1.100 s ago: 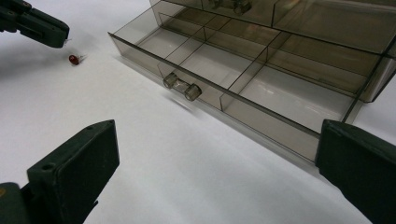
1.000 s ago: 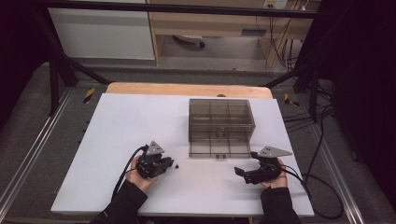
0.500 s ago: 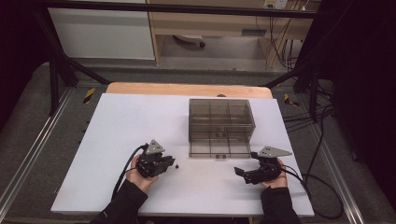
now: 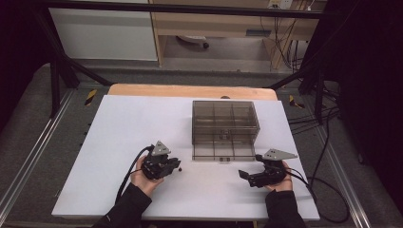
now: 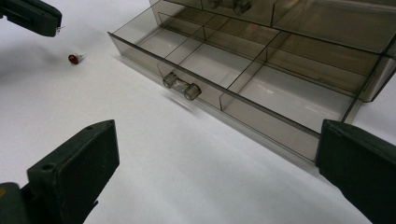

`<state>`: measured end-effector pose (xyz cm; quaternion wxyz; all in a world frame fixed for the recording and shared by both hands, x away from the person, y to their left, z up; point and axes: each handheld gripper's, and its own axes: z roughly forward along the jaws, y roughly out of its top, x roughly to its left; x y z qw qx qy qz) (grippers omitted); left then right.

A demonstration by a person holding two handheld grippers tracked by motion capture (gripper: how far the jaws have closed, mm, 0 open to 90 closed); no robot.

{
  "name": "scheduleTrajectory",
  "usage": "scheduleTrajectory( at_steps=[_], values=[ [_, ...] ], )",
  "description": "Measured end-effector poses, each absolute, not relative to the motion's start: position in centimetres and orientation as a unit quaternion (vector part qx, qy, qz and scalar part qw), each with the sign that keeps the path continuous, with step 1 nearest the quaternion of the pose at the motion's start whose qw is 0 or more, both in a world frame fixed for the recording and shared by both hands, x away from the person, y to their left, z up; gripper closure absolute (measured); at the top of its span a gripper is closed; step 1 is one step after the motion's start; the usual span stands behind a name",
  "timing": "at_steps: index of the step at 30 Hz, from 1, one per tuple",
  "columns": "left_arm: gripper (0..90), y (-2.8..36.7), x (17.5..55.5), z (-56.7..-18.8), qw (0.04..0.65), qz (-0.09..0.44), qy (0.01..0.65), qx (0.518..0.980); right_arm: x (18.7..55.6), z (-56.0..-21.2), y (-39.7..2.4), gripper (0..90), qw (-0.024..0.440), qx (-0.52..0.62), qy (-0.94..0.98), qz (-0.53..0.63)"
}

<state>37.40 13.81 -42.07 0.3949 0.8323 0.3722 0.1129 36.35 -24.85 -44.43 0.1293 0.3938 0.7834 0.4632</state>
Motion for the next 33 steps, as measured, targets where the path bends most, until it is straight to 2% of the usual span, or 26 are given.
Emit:
scheduleTrajectory(
  at_steps=[33],
  values=[
    [80.0,11.5,38.9,-40.4,0.405,0.114,0.362,0.832,36.3,-44.5,-24.8,0.6,0.13,0.393,0.784,0.462]
  ],
)
